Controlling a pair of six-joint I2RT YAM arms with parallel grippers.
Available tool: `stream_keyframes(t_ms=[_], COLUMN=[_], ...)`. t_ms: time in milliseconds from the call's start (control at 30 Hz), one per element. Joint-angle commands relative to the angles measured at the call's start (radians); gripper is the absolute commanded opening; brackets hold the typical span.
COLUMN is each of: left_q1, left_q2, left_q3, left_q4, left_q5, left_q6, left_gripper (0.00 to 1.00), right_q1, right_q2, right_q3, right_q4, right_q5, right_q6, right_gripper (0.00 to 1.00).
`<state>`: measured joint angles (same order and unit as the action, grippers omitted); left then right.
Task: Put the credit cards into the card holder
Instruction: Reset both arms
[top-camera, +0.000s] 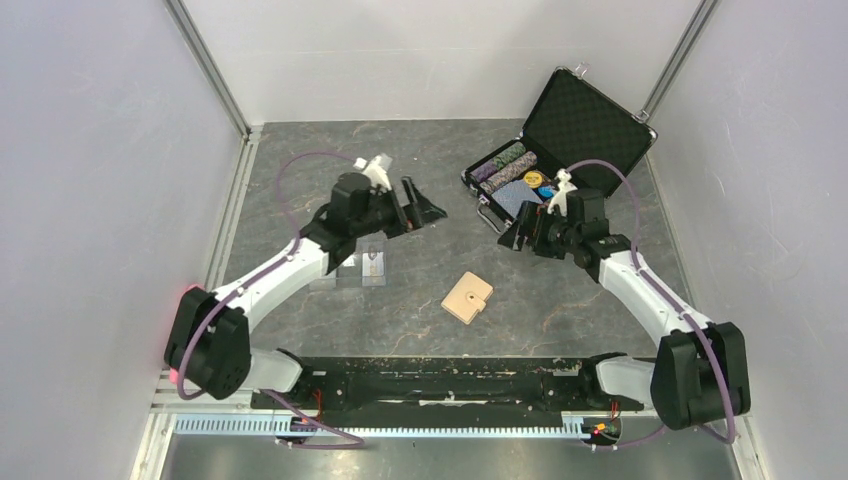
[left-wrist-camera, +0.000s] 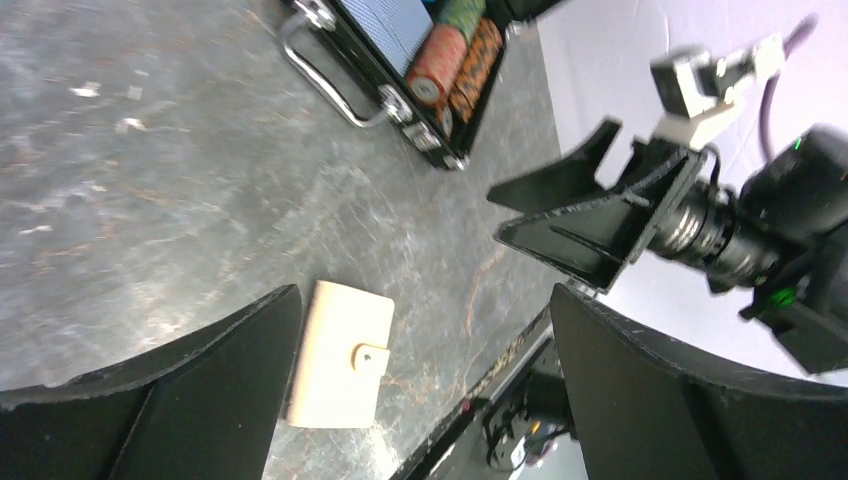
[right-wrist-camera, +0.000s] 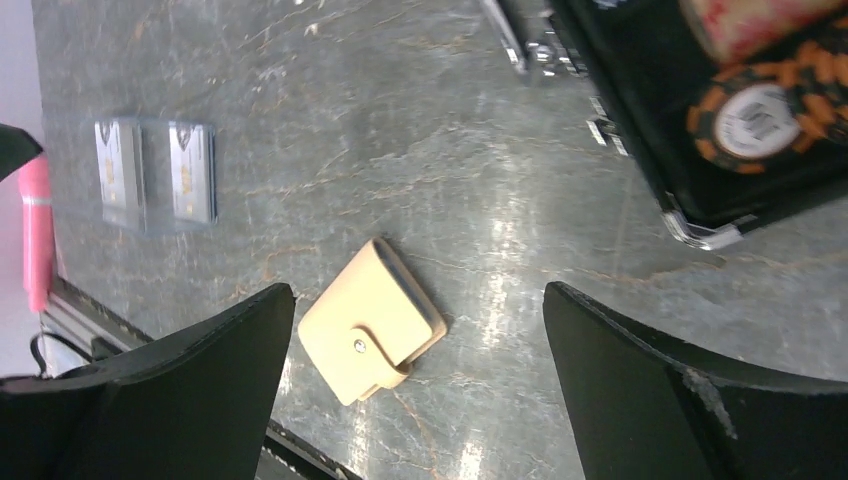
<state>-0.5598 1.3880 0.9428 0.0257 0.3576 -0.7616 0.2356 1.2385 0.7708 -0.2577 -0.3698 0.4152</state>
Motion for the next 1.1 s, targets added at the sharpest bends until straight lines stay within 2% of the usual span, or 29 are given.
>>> stream_keyframes(t_ms=[0, 167, 267, 400, 567, 667, 800, 900, 1000, 1067], left_q1=[0.129, 0.326, 0.438, 0.534, 0.544, 0.543, 0.543, 0.543, 0.543, 0.543], left_q2=[-0.075, -0.135, -0.193, -0.269, -0.318, -0.316, -0.302, -0.297, -0.282, -0.27], left_q3=[-0.102, -0.232, -0.289, -0.311, -0.235, -0.206, -0.229, -0.3, -0.379, -0.437], left_q4=[0.163, 0.289, 0.299, 0.239, 0.049, -0.019, -0.03, 0.06, 0.152, 0.254], left_q5=[0.046, 0.111, 0.083, -0.023, -0.209, -0.343, -0.414, -0.423, -0.427, -0.424], left_q6=[-0.155, -0.253, -0.245, -0.126, 0.175, 0.323, 0.492, 0.598, 0.665, 0.687], left_gripper=[1.0, 1.0, 1.0, 1.0, 1.0, 1.0, 1.0, 1.0, 1.0, 1.0], right_q1=[-0.06, -0.097, -0.099, -0.099, -0.099, -0.099, -0.1, -0.099, -0.099, -0.099], right_q2=[-0.051, -0.065, -0.079, -0.138, -0.249, -0.329, -0.414, -0.449, -0.435, -0.39], right_q3=[-0.058, -0.079, -0.063, -0.072, -0.141, -0.256, -0.468, -0.601, -0.746, -0.842], right_q4=[0.078, 0.076, 0.041, 0.034, 0.101, 0.246, 0.463, 0.625, 0.888, 1.089], right_q5=[-0.043, -0.024, 0.059, 0.232, 0.524, 0.658, 0.844, 0.91, 0.881, 0.904], right_q6=[0.063, 0.074, 0.06, 0.019, -0.074, -0.152, -0.222, -0.288, -0.431, -0.457], right_gripper=[0.98, 0.98, 0.98, 0.98, 0.98, 0.98, 0.98, 0.98, 0.98, 0.98])
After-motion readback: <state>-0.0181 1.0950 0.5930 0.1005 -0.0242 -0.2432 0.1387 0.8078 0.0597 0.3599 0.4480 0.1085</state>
